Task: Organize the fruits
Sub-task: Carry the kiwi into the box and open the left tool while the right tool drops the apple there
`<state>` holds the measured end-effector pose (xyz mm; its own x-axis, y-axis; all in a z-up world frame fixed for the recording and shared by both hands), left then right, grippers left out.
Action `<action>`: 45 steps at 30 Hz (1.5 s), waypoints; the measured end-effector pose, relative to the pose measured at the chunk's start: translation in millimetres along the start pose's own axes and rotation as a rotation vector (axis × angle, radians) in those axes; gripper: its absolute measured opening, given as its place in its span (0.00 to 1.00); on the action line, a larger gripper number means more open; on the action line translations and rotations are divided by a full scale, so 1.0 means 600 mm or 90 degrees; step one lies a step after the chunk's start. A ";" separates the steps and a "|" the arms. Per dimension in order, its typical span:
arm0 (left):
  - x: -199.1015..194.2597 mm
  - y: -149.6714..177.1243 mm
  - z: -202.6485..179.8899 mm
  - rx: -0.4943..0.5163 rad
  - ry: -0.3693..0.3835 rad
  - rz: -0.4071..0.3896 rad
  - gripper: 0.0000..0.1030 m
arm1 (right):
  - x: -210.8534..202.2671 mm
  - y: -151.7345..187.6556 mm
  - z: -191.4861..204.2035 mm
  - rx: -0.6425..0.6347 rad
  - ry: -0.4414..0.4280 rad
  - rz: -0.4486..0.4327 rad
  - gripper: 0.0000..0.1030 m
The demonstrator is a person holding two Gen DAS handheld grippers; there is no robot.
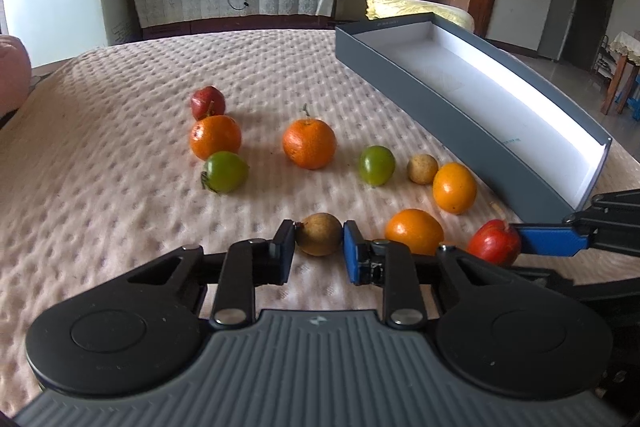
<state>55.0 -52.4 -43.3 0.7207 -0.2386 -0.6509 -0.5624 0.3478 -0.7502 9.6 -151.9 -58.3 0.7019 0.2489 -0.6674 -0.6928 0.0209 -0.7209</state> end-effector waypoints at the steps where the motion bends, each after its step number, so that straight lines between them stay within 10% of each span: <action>1: -0.001 -0.001 0.003 -0.005 -0.001 0.001 0.29 | -0.002 -0.003 -0.001 0.003 0.000 -0.003 0.33; 22: -0.042 -0.031 0.041 -0.019 -0.068 -0.028 0.29 | -0.043 -0.076 0.002 0.021 -0.094 -0.057 0.32; 45: -0.003 -0.142 -0.078 0.007 0.015 -0.079 0.29 | -0.030 -0.099 -0.158 0.124 0.074 -0.084 0.33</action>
<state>82.5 -123.8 16.5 0.7747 -0.3022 -0.5555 -0.4648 0.3235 -0.8242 53.6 -249.4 -21.3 0.7952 0.1191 -0.5946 -0.6044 0.2354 -0.7611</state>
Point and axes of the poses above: each gripper's, at about its wrist camera, not at the fingertips, and x roughly the way its jaws point, z to its left, y to its underside, the point moved 9 cm from there along x, roughly the way its jaws point, and after that the axes turned 14 degrees about x, right-handed, at the moved point
